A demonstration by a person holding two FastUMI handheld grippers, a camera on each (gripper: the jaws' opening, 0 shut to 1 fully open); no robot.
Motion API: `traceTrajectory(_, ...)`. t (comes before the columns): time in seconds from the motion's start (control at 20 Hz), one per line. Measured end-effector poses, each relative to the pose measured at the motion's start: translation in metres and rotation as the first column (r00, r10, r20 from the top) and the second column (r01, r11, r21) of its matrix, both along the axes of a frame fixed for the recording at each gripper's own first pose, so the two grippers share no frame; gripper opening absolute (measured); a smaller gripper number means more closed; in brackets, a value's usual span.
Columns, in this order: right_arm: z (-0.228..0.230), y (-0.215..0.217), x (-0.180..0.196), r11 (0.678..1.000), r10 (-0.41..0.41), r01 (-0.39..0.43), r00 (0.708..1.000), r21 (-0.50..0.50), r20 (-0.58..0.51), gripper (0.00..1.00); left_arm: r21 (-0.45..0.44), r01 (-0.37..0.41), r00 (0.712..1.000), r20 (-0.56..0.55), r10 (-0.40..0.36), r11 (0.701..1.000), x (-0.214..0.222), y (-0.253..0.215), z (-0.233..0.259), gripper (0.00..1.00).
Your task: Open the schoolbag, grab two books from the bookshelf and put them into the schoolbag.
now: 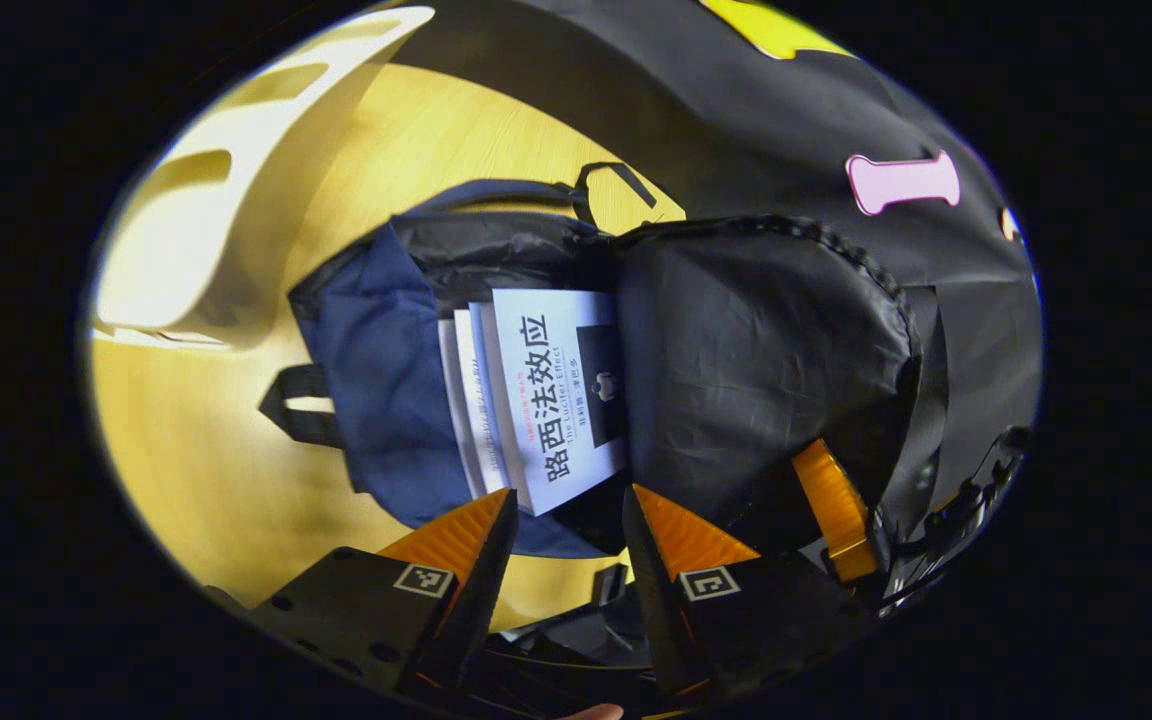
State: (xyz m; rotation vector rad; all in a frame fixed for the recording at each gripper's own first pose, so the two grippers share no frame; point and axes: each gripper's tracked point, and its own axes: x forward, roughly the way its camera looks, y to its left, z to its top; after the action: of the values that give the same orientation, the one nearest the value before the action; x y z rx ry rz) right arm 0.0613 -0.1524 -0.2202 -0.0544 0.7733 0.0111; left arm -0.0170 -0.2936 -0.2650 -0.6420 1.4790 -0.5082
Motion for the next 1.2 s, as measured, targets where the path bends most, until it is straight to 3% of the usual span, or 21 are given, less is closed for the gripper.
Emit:
traceTrajectory(0.15,0.003,0.012,-0.005,1.000,0.011,-0.011,1.000,0.011,0.008,0.01,0.140,0.018,0.997,0.071,-0.028,0.990,-0.001,0.040,0.009,0.67)
traceTrajectory(0.4,0.003,0.044,-0.016,0.999,0.042,-0.042,0.999,0.032,0.013,0.01,0.266,0.034,0.984,0.162,-0.080,0.963,-0.012,0.098,0.031,0.67)
traceTrajectory(0.55,0.000,0.060,-0.023,0.997,0.066,-0.067,0.998,0.035,0.009,0.01,0.361,0.008,0.964,0.244,-0.103,0.933,-0.012,0.138,0.045,0.67)
traceTrajectory(0.75,-0.012,0.087,-0.036,0.995,0.096,-0.095,0.995,0.039,-0.010,0.01,0.441,-0.103,0.915,0.394,-0.088,0.892,-0.002,0.187,0.073,0.67)
traceTrajectory(0.9,-0.021,0.104,-0.043,0.994,0.112,-0.111,0.994,0.021,-0.018,0.01,0.421,-0.211,0.871,0.491,-0.026,0.882,0.008,0.218,0.100,0.67)
traceTrajectory(1.2,-0.056,0.146,-0.057,0.987,0.157,-0.158,0.986,-0.018,-0.057,0.03,0.403,-0.400,0.761,0.646,0.054,0.823,0.024,0.286,0.145,0.67)
